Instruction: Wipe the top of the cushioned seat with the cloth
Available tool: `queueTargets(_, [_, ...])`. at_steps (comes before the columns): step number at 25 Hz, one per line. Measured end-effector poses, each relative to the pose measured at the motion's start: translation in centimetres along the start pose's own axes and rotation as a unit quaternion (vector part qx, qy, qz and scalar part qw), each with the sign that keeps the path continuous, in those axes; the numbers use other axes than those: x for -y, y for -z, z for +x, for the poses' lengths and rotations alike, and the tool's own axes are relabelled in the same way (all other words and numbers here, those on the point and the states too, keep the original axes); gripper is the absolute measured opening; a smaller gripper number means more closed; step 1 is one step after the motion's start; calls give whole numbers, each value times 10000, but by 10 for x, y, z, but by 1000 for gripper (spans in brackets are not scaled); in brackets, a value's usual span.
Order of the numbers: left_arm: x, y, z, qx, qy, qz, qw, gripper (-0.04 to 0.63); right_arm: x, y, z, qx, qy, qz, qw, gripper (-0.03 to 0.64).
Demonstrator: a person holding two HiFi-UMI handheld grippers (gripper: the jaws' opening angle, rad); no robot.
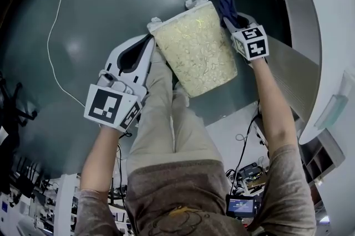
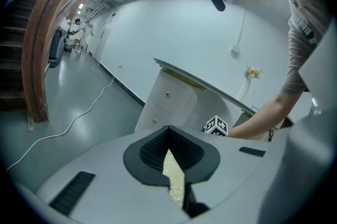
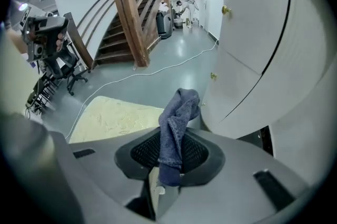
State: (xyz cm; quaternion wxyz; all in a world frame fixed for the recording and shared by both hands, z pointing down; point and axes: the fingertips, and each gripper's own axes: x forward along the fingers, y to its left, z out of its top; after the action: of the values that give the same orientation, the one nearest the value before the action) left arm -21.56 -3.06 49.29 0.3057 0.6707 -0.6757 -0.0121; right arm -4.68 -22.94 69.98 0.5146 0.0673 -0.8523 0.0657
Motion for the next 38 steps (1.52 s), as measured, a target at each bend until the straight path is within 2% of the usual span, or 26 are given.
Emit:
queueTargets(5, [-3, -4, 2, 35, -34, -18, 10000, 15, -32, -3, 14, -117, -314, -233, 9992, 95])
queueTargets(8, [-4, -9, 0, 55, -46, 24, 10000, 15, -42, -8, 13, -96, -396, -220, 9989, 94])
queueTargets(12, [-9, -12, -2, 79, -120, 22, 9999, 15, -65, -15, 11, -16, -735, -221, 9971, 93])
queueTargets(19, [-14, -16, -5, 136, -248, -24, 9996, 15, -141, -27, 20, 47, -1536, -352, 9875, 92])
queueTargets(27, [-18, -19, -8, 172, -324, -4, 9993, 15, -218, -36, 29, 171, -2057, -178, 9783, 92])
queueTargets(35, [-14, -33, -8, 106, -88, 116, 9998, 15, -268, -47, 20, 202, -2455, -36, 9692, 94])
queueTargets(38, [4, -58, -14, 24, 224, 331, 9992, 15, -254, -71, -12, 556, -2264, 321, 9719, 94])
